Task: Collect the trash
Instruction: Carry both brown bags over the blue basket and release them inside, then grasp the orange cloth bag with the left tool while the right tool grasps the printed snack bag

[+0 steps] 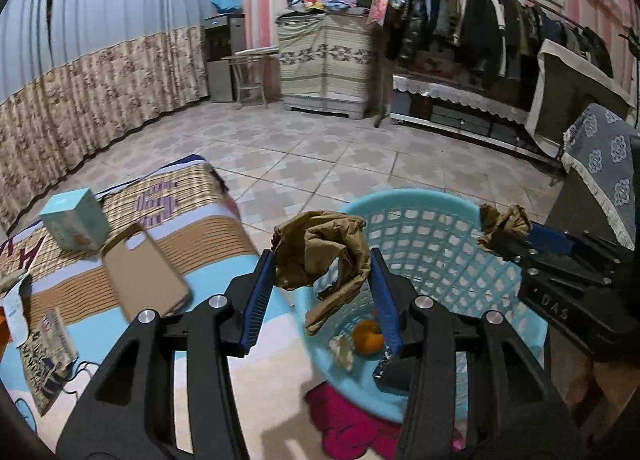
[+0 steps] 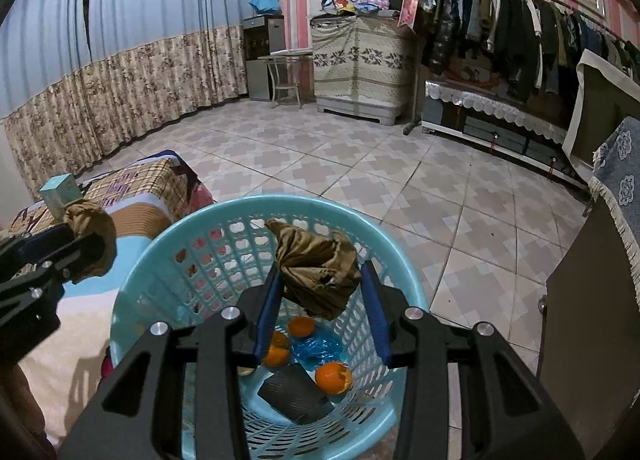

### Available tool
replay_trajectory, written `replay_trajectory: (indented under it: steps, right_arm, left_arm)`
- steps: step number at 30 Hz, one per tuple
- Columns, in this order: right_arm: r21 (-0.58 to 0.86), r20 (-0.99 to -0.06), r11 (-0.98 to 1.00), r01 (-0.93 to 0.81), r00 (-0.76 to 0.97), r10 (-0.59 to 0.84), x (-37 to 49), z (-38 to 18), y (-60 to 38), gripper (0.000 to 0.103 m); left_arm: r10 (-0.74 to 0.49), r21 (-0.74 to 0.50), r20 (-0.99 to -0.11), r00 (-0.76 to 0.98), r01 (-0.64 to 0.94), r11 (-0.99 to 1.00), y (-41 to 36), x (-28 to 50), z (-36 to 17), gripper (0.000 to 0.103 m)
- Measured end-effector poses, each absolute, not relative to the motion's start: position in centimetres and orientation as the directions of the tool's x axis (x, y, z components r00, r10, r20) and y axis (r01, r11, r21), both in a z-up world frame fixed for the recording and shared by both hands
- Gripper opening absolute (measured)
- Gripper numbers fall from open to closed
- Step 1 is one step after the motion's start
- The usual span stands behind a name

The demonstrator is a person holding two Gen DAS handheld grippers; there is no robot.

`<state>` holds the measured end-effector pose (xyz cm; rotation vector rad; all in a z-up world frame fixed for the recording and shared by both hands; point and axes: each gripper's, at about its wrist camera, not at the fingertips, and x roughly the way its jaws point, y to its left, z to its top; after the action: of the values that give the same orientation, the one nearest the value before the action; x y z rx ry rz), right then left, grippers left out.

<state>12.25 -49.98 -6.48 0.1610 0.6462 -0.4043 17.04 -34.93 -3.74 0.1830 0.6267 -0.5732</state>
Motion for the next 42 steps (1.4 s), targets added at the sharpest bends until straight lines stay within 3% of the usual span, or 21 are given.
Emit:
replay_trajectory:
  steps: [6,19,21,22,23,25,29,42]
  right_arm:
    - [0.02,-0.618,0.903,0.428,0.716,-0.326,12.2,-6.8,-50.4,0.04]
    - [0.022,-0.632,0.904,0.427,0.707,-0.318,13.0,-7.8,-49.8,0.041]
    - [0.031,-0.626,0.905,0.425,0.714,-0.314,13.0,-7.8,-49.7,0.051]
    - [0.028,-0.619,0.903,0.429,0.717,-0.321,12.9,-7.8,-49.6,0.067]
    - [0.013,-0.608,0.899,0.437,0.717,-0.339,12.9,-7.7,-49.3,0.075]
    - [-0.001,-0.607,0.901,0.434,0.716,-0.345,13.0,-7.8,-48.9,0.076]
    - [-0.012,-0.602,0.901,0.434,0.717,-0.353,12.9,-7.9,-48.3,0.088]
    - [-0.008,-0.594,0.923,0.385,0.74,-0.315,14.2,-6.9,-43.5,0.09]
  left_arm:
    - [-0.463,-0.004,-0.596,0.656,0.574,0.819,-36.6,17.4,-4.2,0.054]
    - [-0.405,-0.004,-0.578,0.709,0.494,0.87,-33.5,19.0,-4.0,0.084]
    - [-0.394,-0.001,-0.576,0.717,0.481,0.876,-32.7,19.2,-4.0,0.085]
    - [-0.389,0.0,-0.576,0.719,0.476,0.88,-32.3,19.2,-4.0,0.086]
    - [-0.384,0.0,-0.577,0.721,0.471,0.882,-31.9,19.3,-4.1,0.087]
    - [-0.375,0.001,-0.579,0.724,0.46,0.888,-31.1,19.4,-4.2,0.087]
    - [-0.352,0.002,-0.581,0.734,0.434,0.901,-29.2,19.6,-4.1,0.09]
    - [-0.22,0.041,-0.565,0.796,0.292,0.955,-17.9,20.5,-2.2,0.097]
